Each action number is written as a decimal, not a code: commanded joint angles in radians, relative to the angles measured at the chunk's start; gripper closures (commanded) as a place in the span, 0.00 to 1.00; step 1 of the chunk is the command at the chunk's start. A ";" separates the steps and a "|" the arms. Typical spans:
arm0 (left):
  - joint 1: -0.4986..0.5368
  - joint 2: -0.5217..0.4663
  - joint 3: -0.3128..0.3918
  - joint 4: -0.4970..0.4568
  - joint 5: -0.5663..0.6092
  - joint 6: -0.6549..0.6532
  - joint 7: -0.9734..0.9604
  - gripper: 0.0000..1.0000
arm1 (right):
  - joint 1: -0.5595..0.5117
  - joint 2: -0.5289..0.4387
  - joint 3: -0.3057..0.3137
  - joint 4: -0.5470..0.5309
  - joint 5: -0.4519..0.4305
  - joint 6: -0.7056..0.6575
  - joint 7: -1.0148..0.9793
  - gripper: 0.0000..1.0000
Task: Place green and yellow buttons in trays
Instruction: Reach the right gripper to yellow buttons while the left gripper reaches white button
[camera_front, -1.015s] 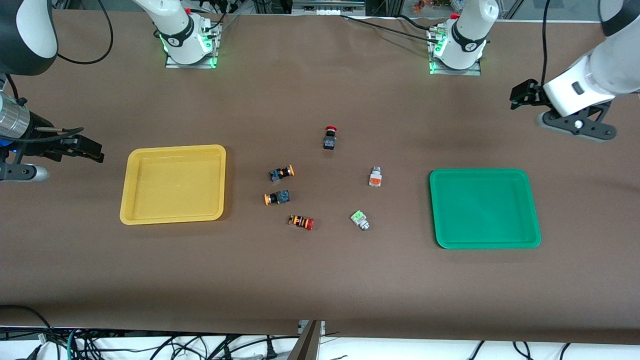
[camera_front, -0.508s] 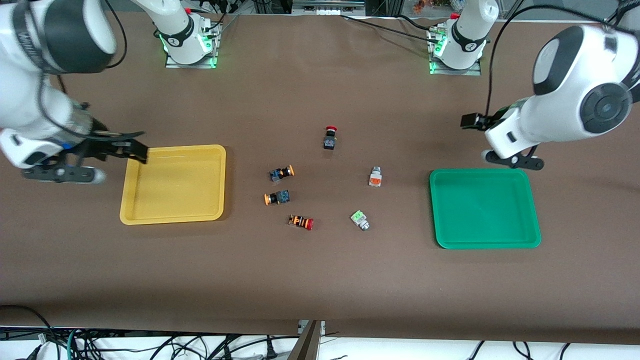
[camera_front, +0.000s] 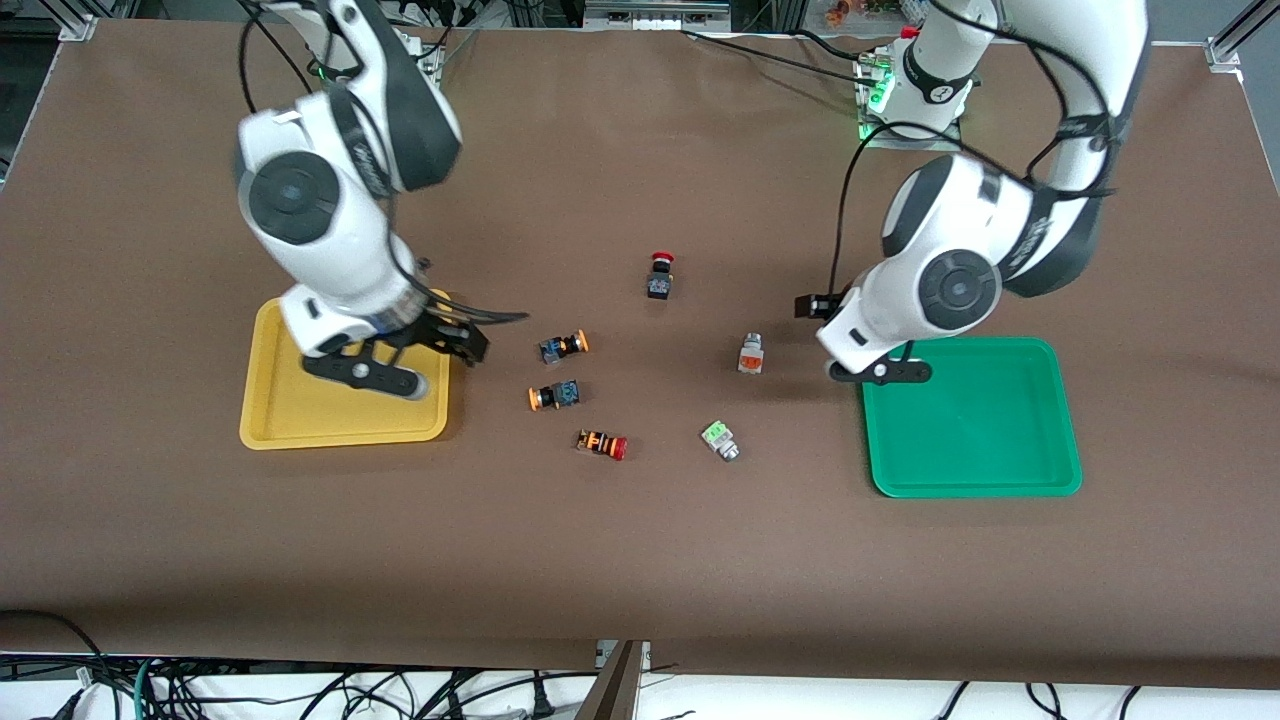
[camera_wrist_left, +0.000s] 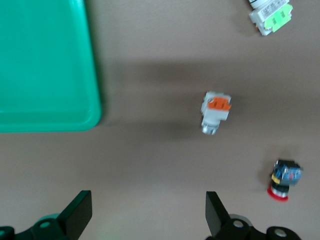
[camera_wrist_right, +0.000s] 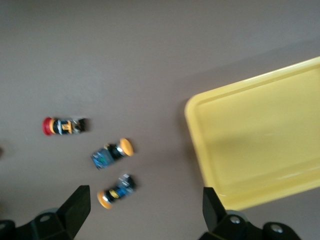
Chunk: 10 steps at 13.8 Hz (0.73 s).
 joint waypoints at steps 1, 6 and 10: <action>-0.044 0.045 0.009 -0.026 -0.003 0.115 -0.028 0.00 | 0.048 0.100 -0.008 0.014 -0.005 0.123 0.158 0.01; -0.093 0.163 0.009 -0.080 0.002 0.371 -0.032 0.00 | 0.116 0.205 -0.008 0.012 -0.002 0.244 0.549 0.01; -0.124 0.229 0.009 -0.080 -0.001 0.479 -0.052 0.00 | 0.116 0.240 -0.008 0.014 0.041 0.260 0.780 0.01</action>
